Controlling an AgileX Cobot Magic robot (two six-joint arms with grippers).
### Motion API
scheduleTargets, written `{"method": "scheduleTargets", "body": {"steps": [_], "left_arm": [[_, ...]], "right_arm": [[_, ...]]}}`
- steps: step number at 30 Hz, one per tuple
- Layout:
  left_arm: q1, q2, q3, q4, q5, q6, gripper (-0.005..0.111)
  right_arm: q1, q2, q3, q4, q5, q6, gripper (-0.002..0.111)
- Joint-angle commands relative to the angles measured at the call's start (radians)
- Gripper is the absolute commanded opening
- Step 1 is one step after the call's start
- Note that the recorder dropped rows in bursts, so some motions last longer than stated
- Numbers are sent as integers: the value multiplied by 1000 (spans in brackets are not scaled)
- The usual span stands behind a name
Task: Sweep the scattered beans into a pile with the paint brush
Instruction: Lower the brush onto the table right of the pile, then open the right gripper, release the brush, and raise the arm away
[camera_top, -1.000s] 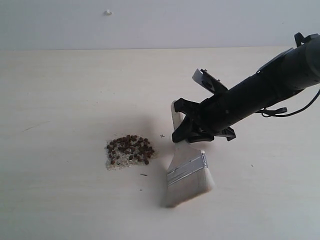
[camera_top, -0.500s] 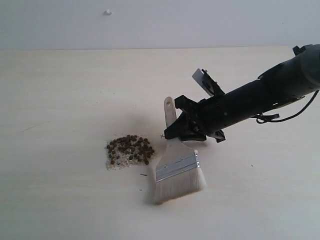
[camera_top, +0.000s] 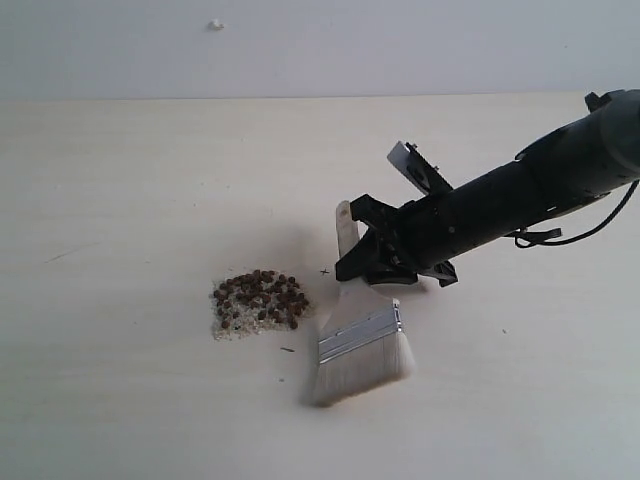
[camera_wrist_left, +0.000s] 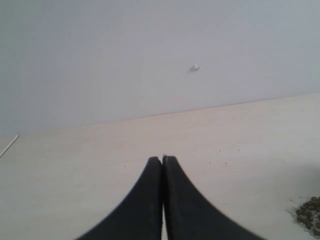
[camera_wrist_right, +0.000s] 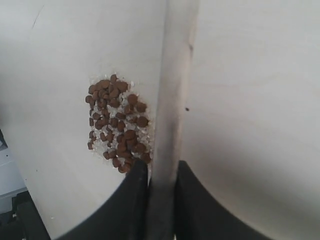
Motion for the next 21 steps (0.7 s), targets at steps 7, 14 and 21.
{"method": "scheduleTargets", "body": {"steps": [7, 14, 21], "left_arm": [[-4, -5, 3, -2, -5, 0, 0], [-4, -5, 3, -2, -5, 0, 0], [-4, -5, 3, -2, -5, 0, 0]], "right_arm": [[-6, 0, 5, -12, -108, 16, 21], [-6, -90, 5, -27, -254, 13, 52], [-3, -307, 34, -148, -439, 134, 46]]}}
